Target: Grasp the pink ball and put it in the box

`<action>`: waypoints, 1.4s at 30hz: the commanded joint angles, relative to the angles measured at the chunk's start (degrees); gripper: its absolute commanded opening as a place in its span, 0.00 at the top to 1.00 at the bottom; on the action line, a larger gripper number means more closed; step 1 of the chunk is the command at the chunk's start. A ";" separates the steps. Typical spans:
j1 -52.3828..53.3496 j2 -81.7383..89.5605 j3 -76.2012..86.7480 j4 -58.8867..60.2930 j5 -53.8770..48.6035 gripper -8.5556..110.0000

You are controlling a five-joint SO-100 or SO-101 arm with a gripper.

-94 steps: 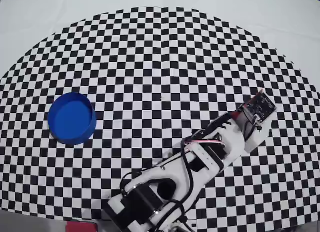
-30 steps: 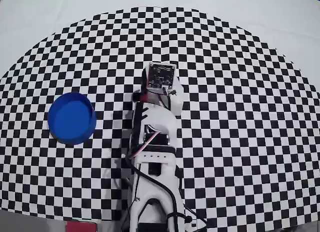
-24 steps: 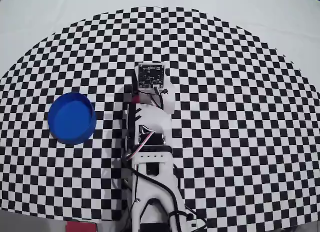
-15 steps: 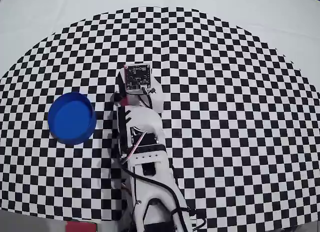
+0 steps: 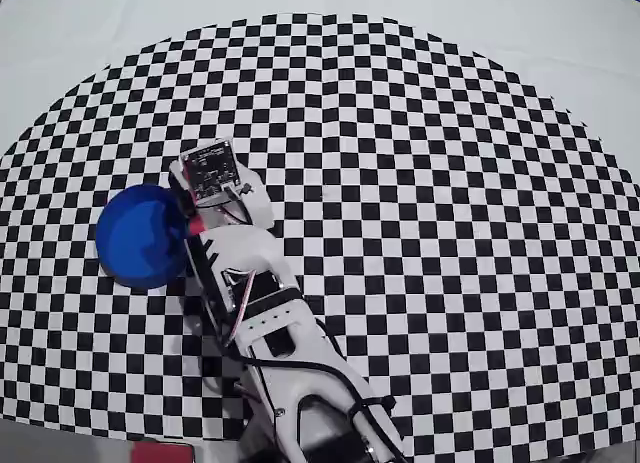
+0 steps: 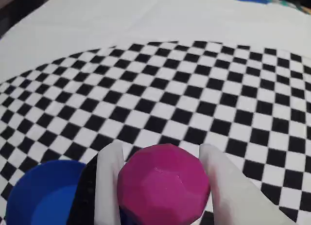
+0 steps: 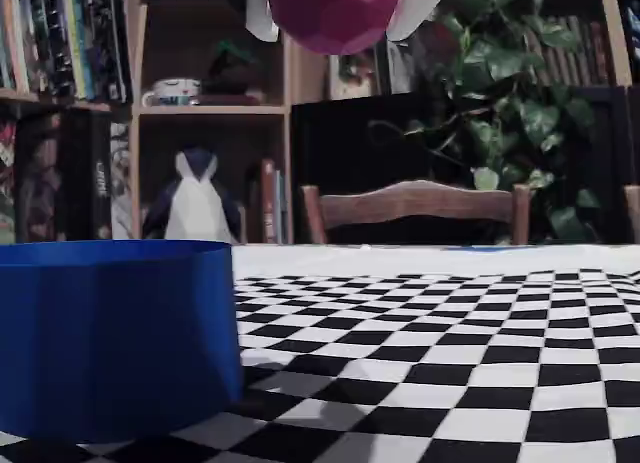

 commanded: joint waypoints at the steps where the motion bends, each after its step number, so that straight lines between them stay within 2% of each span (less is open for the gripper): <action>1: -1.93 1.23 -1.14 -0.18 0.26 0.93; 18: -11.25 1.05 -0.62 0.00 0.35 0.93; 42: -15.12 -8.26 -3.43 -0.35 0.35 0.93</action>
